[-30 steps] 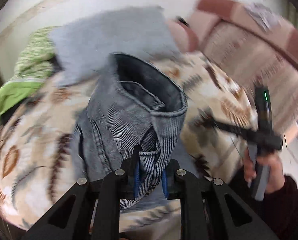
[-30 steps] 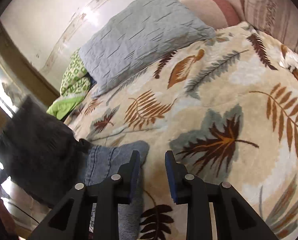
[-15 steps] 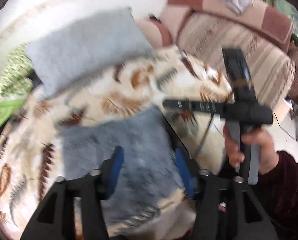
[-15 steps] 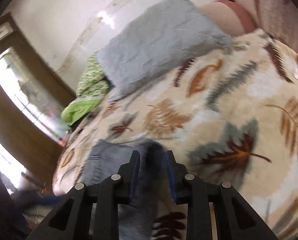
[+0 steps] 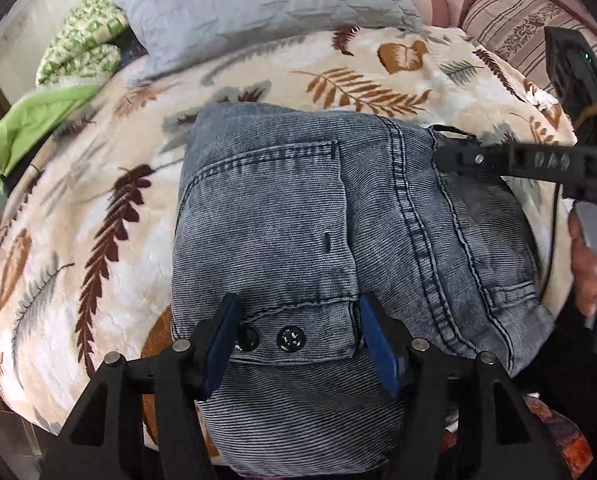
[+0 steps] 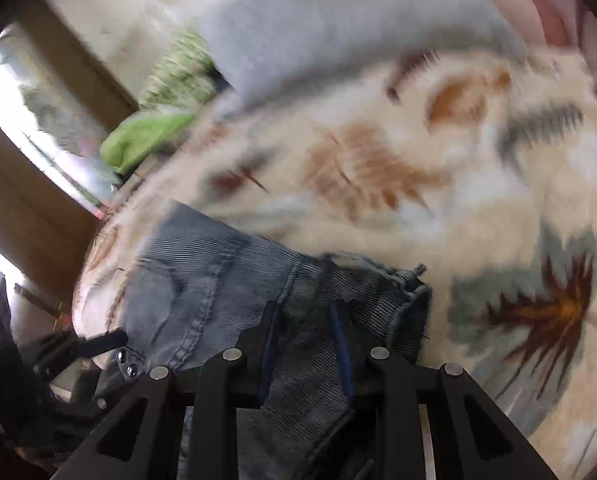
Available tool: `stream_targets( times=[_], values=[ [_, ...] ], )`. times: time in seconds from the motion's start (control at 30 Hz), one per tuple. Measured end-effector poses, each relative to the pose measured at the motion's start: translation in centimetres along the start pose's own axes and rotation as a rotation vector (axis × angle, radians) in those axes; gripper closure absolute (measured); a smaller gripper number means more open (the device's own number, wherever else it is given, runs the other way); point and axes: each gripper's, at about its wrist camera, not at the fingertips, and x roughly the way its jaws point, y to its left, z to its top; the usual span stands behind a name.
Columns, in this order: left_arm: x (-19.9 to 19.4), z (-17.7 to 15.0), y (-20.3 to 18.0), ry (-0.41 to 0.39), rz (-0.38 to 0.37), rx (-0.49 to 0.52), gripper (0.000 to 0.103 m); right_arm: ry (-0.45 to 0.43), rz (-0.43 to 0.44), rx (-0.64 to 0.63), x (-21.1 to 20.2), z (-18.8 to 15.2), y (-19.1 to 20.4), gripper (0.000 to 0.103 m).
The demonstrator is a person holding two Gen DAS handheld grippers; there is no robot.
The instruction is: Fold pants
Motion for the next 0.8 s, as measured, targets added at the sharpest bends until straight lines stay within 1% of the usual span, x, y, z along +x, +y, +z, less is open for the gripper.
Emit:
stream_targets(
  times=[0.07,0.13,0.17,0.3,0.37,0.43,0.5,0.63,0.73,0.8],
  values=[
    [-0.8,0.1,-0.2,-0.004,0.010,0.012,0.041,-0.007,0.002,0.005,-0.7,0.0,-0.1,0.074],
    [-1.7,0.1,0.1,-0.020,0.003,-0.005,0.041,-0.032,-0.030,-0.031,-1.7,-0.4,0.5,0.074],
    [-2.2,0.0,0.3,-0.032,0.005,-0.009,0.041,-0.047,-0.036,-0.069,-2.3,-0.9,1.1,0.073],
    [-4.7,-0.5,0.0,-0.111,0.086,-0.002,0.041,-0.117,-0.028,-0.180,-5.5,-2.5,3.7,0.074],
    [-5.5,-0.7,0.0,-0.132,0.111,0.001,0.039,-0.135,0.003,-0.197,-6.9,-3.5,4.4,0.073],
    [-6.2,-1.0,-0.2,-0.152,0.138,0.006,0.037,-0.138,0.010,-0.205,-7.6,-4.1,5.0,0.074],
    [-6.7,-1.1,-0.2,-0.167,0.150,0.006,0.037,-0.125,0.009,-0.213,-7.8,-5.1,5.4,0.073],
    [-7.3,-0.8,0.0,-0.189,0.148,-0.002,0.037,-0.052,-0.017,-0.234,-6.5,-7.1,5.8,0.073],
    [-7.5,-0.6,0.0,-0.201,0.148,-0.010,0.037,0.003,-0.053,-0.255,-4.8,-7.7,6.0,0.074],
    [-7.7,-0.5,0.1,-0.206,0.142,-0.018,0.037,0.059,-0.071,-0.238,-3.3,-7.7,5.5,0.074]
  ],
)
